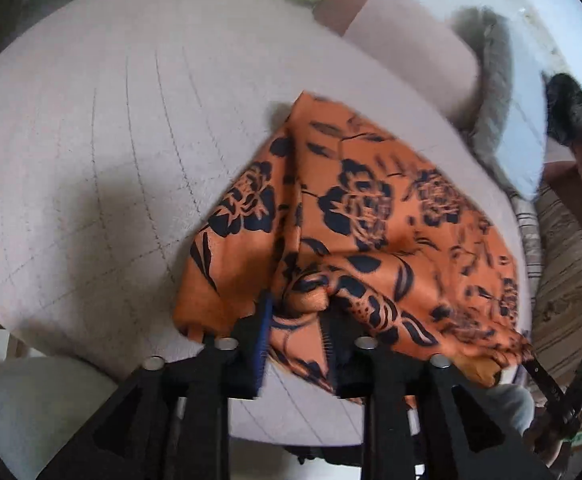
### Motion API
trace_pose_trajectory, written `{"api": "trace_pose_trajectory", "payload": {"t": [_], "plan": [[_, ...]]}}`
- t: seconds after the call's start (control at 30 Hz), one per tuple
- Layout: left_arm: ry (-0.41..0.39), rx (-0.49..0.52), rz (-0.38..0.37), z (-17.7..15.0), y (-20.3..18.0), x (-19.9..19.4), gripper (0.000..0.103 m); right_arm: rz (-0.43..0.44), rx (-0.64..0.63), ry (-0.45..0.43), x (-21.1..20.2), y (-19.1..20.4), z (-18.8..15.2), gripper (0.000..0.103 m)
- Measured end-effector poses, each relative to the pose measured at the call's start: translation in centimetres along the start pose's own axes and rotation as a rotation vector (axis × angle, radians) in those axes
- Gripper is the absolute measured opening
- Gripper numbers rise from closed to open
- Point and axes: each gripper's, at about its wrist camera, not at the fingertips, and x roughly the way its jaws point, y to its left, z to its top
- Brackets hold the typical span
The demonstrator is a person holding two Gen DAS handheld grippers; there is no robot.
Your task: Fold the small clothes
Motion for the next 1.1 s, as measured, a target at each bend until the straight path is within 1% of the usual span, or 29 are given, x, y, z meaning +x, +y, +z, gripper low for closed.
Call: {"api": "trace_pose_trajectory", "payload": {"t": [0.07, 0.2, 0.23, 0.27, 0.3, 0.33, 0.37, 0.4, 0.43, 0.47, 0.5, 0.57, 0.63, 0.67, 0.7, 0.77, 0.83, 0.9, 0.93, 0.97, 1.0, 1.03, 1.07, 1.1], "plan": [[-0.026, 0.002, -0.045, -0.5, 0.0, -1.6, 0.03, 0.032, 0.01, -0.03, -1.2, -0.1, -0.4, 0.047], [-0.109, -0.002, -0.073, -1.4, 0.1, -5.0, 0.038, 0.083, 0.067, -0.089, -3.3, -0.6, -0.4, 0.047], [-0.125, -0.007, -0.081, -1.4, 0.1, -5.5, 0.039, 0.082, 0.082, -0.104, -3.5, -0.5, -0.1, 0.047], [-0.148, -0.01, -0.082, -1.1, -0.1, -6.0, 0.045, 0.078, 0.099, -0.117, -3.7, -0.6, 0.2, 0.048], [-0.155, -0.005, -0.063, -1.0, -0.3, -6.3, 0.053, 0.068, 0.113, -0.112, -3.5, -0.7, 0.5, 0.053], [-0.15, 0.002, -0.042, -0.8, -0.4, -6.1, 0.056, 0.06, 0.12, -0.096, -3.1, -0.7, 0.8, 0.055], [-0.122, 0.013, -0.01, -0.3, -0.9, -5.1, 0.058, 0.035, 0.135, -0.05, -1.7, -0.7, 1.3, 0.057], [-0.09, 0.025, 0.007, 0.1, -1.3, -3.9, 0.058, 0.013, 0.146, -0.019, -0.8, -0.7, 1.5, 0.057], [-0.051, 0.029, 0.026, 0.3, -1.4, -2.3, 0.057, -0.005, 0.154, 0.015, 0.3, -0.8, 1.5, 0.057], [-0.018, 0.024, 0.045, 0.3, -1.4, -0.7, 0.056, -0.021, 0.17, 0.066, 1.8, -1.0, 1.5, 0.057], [0.022, 0.021, 0.063, -0.2, -1.2, 0.9, 0.053, -0.025, 0.183, 0.089, 2.6, -1.1, 1.2, 0.057], [0.048, 0.019, 0.091, -1.3, -0.8, 2.3, 0.049, -0.038, 0.187, 0.122, 3.8, -1.3, 0.1, 0.056], [0.069, -0.01, 0.089, -2.0, -0.3, 2.7, 0.049, -0.059, 0.183, 0.15, 4.5, -1.6, -1.0, 0.053], [0.066, -0.026, 0.076, -2.1, -0.1, 2.4, 0.049, -0.051, 0.192, 0.154, 4.6, -1.8, -1.4, 0.043], [0.064, -0.034, 0.076, -2.0, 0.0, 2.2, 0.049, -0.039, 0.193, 0.152, 4.5, -1.7, -1.5, 0.037], [0.069, -0.056, 0.066, -2.2, 0.4, 2.0, 0.049, -0.051, 0.171, 0.15, 4.5, -1.3, -1.4, 0.035], [0.076, -0.082, 0.051, -2.3, 1.0, 1.8, 0.049, -0.064, 0.156, 0.151, 4.7, -1.0, -1.5, 0.03], [0.074, -0.092, 0.052, -1.8, 1.0, 2.2, 0.049, -0.071, 0.148, 0.144, 4.6, -0.9, -1.5, 0.021], [0.073, -0.086, 0.06, -1.8, 0.9, 2.4, 0.046, -0.073, 0.148, 0.14, 4.6, -0.9, -1.3, 0.019], [0.065, -0.068, 0.072, -1.9, 0.6, 2.4, 0.03, -0.073, 0.146, 0.136, 4.5, -0.8, -1.3, 0.015], [0.067, -0.058, 0.072, -1.7, 0.1, 3.0, 0.02, -0.073, 0.143, 0.134, 4.4, -0.7, -1.3, 0.014], [0.054, -0.048, 0.07, -1.8, -0.3, 2.8, 0.018, -0.068, 0.141, 0.125, 4.1, -0.6, -1.2, 0.013], [0.023, -0.028, 0.067, -2.0, -0.8, 2.1, 0.014, -0.06, 0.138, 0.104, 3.2, -0.3, -1.0, 0.012], [-0.026, 0.016, 0.081, -2.3, -1.7, 1.0, 0.014, -0.062, 0.13, 0.086, 2.5, -0.2, -0.9, 0.012]]}}
